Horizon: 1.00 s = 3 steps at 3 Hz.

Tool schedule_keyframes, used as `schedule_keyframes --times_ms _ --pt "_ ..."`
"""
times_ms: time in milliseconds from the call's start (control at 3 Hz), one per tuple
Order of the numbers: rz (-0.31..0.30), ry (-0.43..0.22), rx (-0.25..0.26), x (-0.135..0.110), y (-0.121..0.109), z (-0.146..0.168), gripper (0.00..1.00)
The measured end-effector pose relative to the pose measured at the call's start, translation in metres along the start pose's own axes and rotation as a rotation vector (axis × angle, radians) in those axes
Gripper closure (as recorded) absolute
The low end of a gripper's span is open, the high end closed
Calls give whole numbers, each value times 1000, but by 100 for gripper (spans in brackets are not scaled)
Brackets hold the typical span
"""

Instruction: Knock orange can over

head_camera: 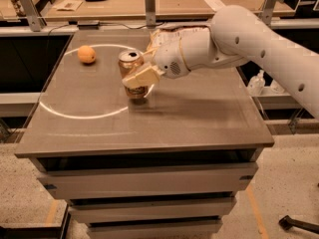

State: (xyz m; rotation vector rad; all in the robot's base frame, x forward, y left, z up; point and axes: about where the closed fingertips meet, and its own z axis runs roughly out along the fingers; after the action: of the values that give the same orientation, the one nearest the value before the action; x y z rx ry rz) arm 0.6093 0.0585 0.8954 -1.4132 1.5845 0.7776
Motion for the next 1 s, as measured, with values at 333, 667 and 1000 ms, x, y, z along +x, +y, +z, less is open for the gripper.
schedule_keyframes --times_ms 333,667,1000 --pt "61 66 -18 -12 0 -28 100" --pt "210 101 -61 -18 3 -62 100" --pt "409 147 -120 4 12 -83 100"
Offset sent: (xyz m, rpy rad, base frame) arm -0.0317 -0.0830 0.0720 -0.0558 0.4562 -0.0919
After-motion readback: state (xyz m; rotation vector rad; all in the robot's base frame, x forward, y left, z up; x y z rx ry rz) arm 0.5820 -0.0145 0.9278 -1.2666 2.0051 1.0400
